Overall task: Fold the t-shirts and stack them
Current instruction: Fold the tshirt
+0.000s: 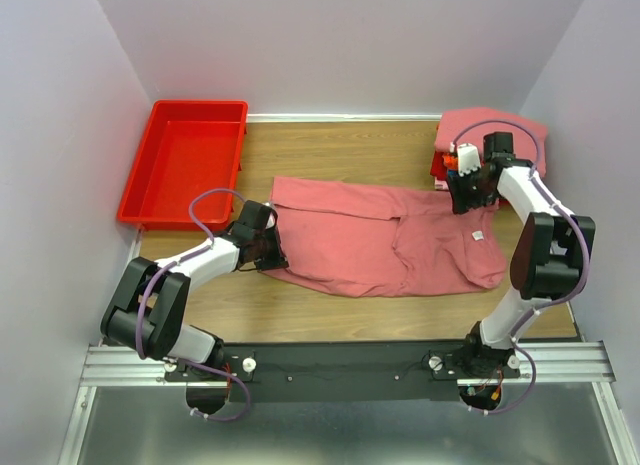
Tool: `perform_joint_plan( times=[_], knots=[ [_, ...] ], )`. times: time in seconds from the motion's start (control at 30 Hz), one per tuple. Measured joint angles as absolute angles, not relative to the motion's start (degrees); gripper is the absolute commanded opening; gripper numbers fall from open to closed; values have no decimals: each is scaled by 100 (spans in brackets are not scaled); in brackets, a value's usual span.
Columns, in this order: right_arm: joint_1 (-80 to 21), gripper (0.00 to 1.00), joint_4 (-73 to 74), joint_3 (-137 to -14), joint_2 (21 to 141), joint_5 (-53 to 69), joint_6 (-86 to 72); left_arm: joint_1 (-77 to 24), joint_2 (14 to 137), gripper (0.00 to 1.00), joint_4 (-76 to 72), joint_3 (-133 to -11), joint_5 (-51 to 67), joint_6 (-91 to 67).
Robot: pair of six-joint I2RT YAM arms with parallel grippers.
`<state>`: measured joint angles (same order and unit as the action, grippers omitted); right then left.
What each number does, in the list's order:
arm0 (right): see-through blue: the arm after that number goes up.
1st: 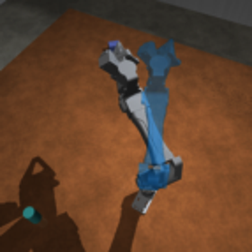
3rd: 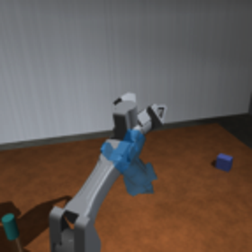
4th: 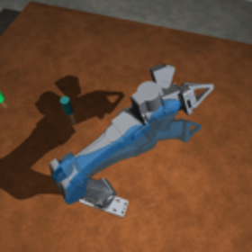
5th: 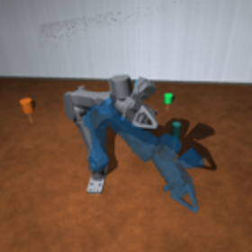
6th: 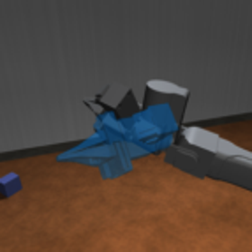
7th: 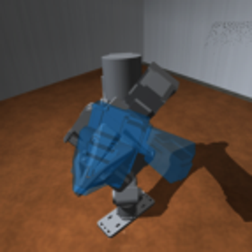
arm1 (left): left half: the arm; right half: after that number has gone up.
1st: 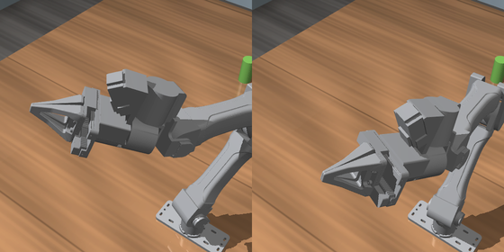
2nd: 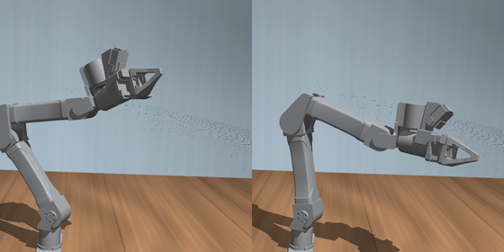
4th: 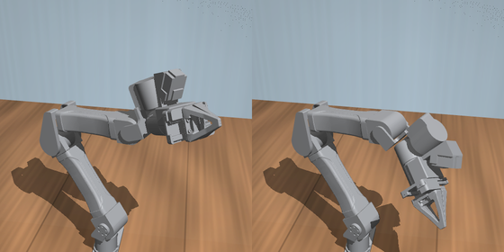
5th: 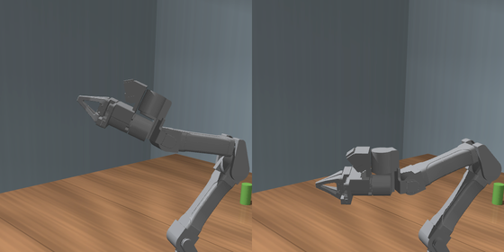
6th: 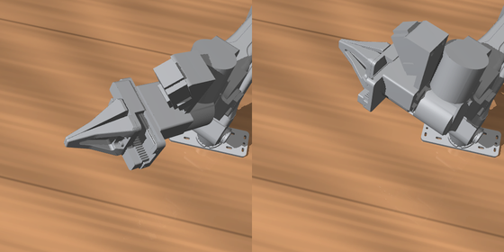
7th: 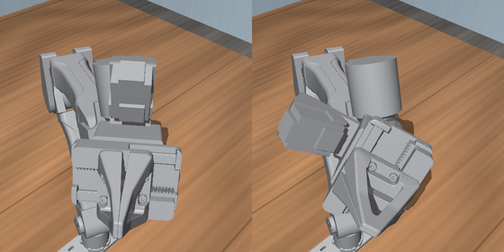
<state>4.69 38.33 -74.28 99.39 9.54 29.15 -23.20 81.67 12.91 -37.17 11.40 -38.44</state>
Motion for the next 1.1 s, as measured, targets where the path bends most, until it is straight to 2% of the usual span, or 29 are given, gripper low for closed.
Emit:
perform_joint_plan(
  times=[0.37,0.8,0.9,1.1],
  knots=[
    [760,57,3889,-7083,10206,1826,2582,-2320,8165,0,1291,-3717,1140,-3835],
    [792,57,3795,-6622,10202,1881,2484,-2320,8162,0,1288,-3717,1140,-3837],
    [829,54,3723,-6589,10202,1883,2449,-2320,8162,0,1291,-3717,1140,-3835],
    [838,35,3686,-6504,10202,1922,2370,-2320,8138,0,1291,-3717,1140,-3835]
  ],
)
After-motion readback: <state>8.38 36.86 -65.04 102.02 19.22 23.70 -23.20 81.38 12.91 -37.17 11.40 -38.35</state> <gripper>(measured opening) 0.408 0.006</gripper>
